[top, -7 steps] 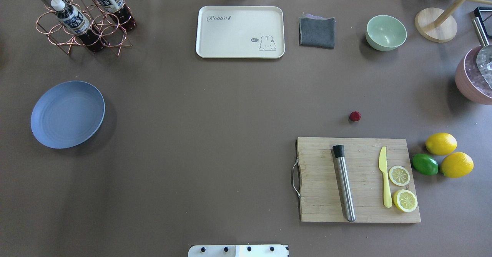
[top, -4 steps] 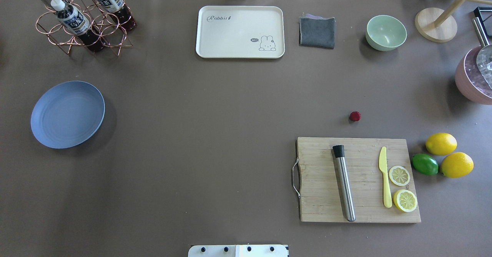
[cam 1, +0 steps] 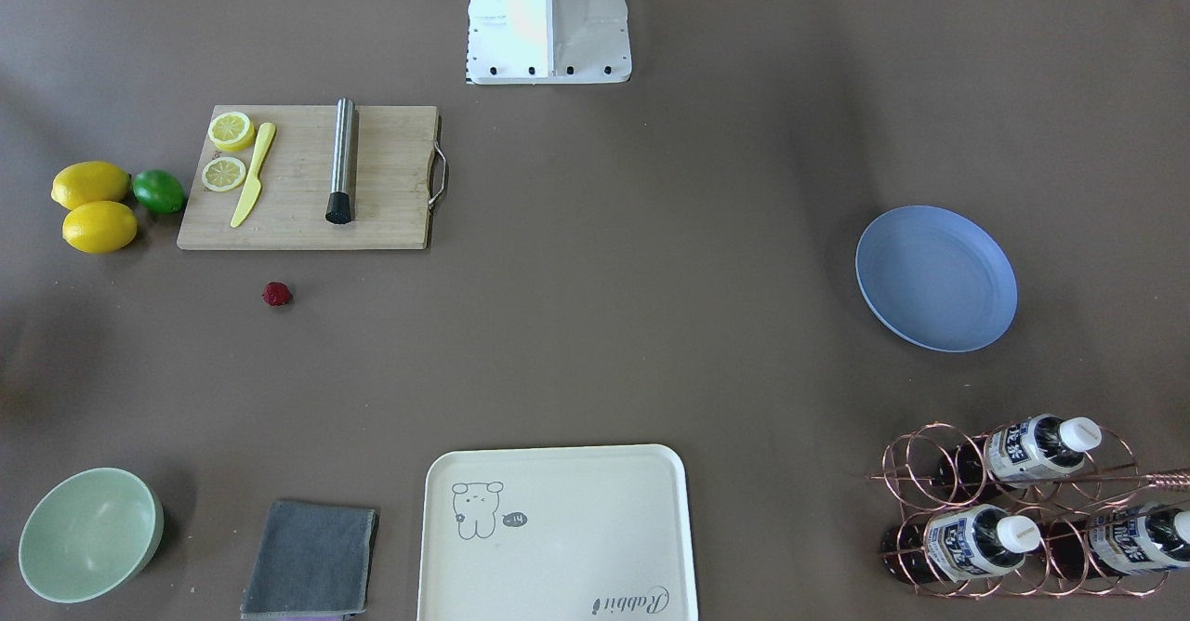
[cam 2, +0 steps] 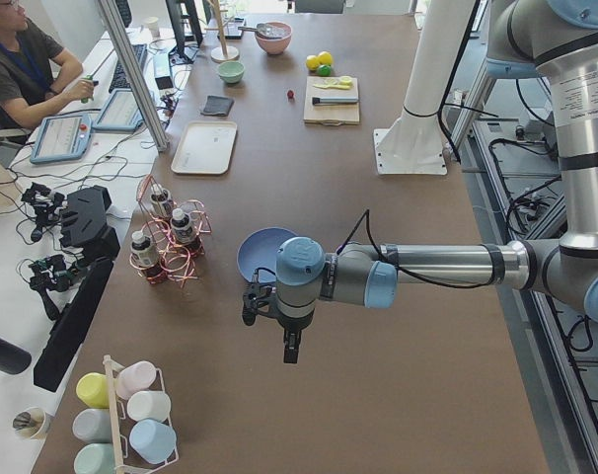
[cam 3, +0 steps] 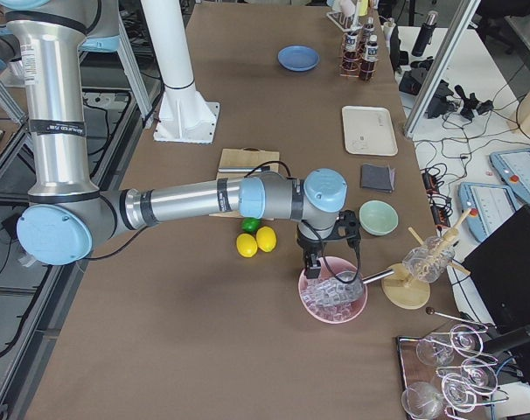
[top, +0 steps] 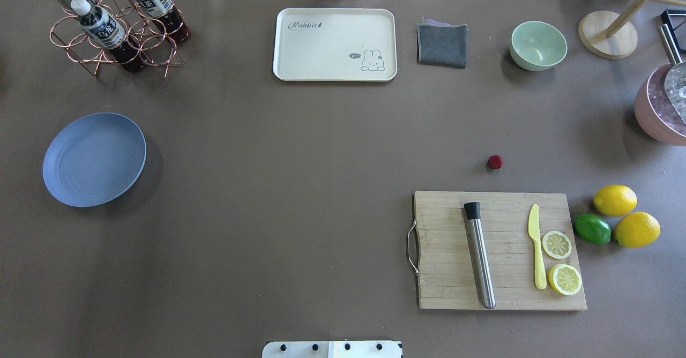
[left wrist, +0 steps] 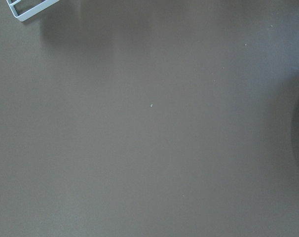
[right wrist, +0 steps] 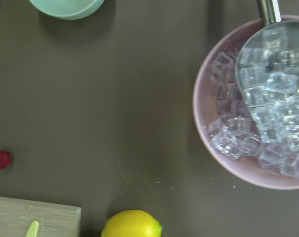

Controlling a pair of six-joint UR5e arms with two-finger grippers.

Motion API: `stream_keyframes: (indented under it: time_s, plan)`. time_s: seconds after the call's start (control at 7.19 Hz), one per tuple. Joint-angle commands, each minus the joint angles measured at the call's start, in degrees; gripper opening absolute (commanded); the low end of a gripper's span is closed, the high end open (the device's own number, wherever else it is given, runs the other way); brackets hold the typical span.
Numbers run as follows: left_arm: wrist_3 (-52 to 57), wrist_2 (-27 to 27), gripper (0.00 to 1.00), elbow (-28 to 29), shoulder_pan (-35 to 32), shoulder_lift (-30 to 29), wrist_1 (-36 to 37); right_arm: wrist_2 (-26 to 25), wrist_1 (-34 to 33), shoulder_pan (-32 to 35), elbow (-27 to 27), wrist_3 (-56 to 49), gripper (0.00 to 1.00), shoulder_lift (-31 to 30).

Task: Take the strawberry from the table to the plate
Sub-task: 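Move the left gripper toward the blue plate while the right gripper moves toward the strawberry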

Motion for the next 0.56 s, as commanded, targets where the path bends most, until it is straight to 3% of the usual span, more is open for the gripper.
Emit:
stream_keyframes:
  time_s: [0.0,0.14,0.28,0.42]
  plan:
    - [-0.1,-0.7,0.98,-0.4,-0.3,-0.3,-0.1,0.6,11.1,-8.3,3.6,17.6,1.0,0.0]
    - [0.0,-0.7,0.98,-0.1,-0.3,-0.6,-0.2,-1.0,19.4,-11.9,3.3,27.5,1.0,-0.1]
    - [-0.4,-0.7,0.98,1.1,1.3,-2.2,-0.8,-1.3,21.2,-13.3,3.5,29.4,1.0,0.0]
    - [-9.7,-1.5,0.98,4.6,6.2,-7.1,-4.3,-1.4,21.1,-13.7,3.5,28.9,1.0,0.2]
